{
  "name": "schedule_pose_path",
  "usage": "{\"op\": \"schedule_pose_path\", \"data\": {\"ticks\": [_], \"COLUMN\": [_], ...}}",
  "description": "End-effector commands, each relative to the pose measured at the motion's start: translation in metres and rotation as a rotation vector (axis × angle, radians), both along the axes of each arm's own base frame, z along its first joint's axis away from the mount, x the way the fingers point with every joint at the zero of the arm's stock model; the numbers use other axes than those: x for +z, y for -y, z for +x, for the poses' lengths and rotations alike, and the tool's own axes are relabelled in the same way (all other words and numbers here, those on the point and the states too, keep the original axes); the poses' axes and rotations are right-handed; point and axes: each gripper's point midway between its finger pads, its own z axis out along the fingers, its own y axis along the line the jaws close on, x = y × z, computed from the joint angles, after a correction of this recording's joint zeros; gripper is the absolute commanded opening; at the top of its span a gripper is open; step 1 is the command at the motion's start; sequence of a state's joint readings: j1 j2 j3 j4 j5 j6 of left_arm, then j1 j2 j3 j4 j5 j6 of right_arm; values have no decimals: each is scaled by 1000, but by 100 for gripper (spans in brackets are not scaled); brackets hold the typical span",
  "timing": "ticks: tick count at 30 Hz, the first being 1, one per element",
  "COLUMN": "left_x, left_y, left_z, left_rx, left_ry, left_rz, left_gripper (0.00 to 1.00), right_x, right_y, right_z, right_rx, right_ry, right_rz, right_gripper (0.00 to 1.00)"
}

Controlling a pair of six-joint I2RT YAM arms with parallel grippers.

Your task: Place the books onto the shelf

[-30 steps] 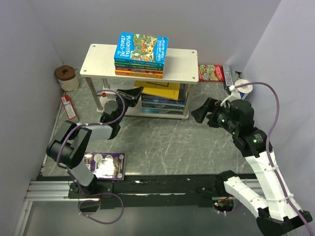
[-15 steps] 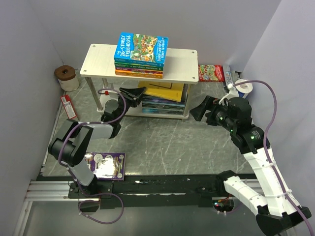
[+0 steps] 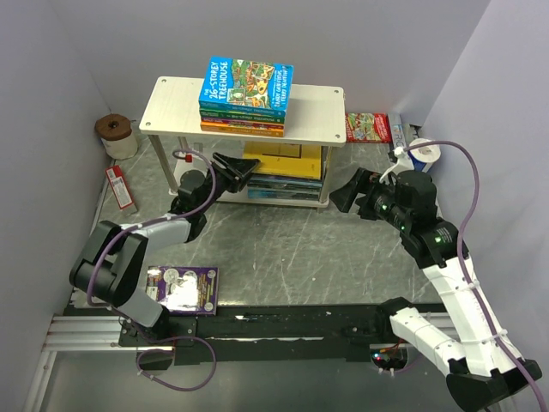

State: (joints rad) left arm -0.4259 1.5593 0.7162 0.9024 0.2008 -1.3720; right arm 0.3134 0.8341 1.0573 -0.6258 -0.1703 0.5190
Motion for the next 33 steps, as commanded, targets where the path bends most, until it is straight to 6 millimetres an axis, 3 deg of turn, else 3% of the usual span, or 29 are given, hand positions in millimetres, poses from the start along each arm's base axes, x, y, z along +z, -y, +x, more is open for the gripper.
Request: {"op": "schedule_pose_path", "data": {"ticks": [1,2,8,13,15,22,25,26,31,33], "left_x": [-7,-20,-26,-37,-34,-16,-14,-14,-8,-12], "left_y": [5,6,2,-10,-16,-26,-36,-40,-74,-87], "left_z": [-4,-5,2,3,1,-14,-23,-25,-33,-31], "left_rx": [-67,-76,-68,-55,-51,-51,-24,-8,145,204], "left_ry": [-16,-70,-115,-166,-158,-115,-124,-127,-111,-133], "left_rz": [131,169,293,360,365,409,422,424,442,451], "left_gripper": [54,55,56,56,56,57,57,56,51,42], "right_x": [5,4,2,-3,-5,-8,-7,-5,-17,-24], "right_y": [-3,-4,-15,-23,-26,-37,-44,-46,-53,-54], "right_z": [6,6,9,18,24,36,44,46,61,68], "right_rx": [11,16,60,77,80,104,128,136,153,152], "right_ry": [34,32,33,28,26,21,23,26,-13,-31], "right_rz": [21,24,51,84,100,127,138,140,127,111], "right_gripper": [94,94,85,58,47,40,16,3,0,0]}}
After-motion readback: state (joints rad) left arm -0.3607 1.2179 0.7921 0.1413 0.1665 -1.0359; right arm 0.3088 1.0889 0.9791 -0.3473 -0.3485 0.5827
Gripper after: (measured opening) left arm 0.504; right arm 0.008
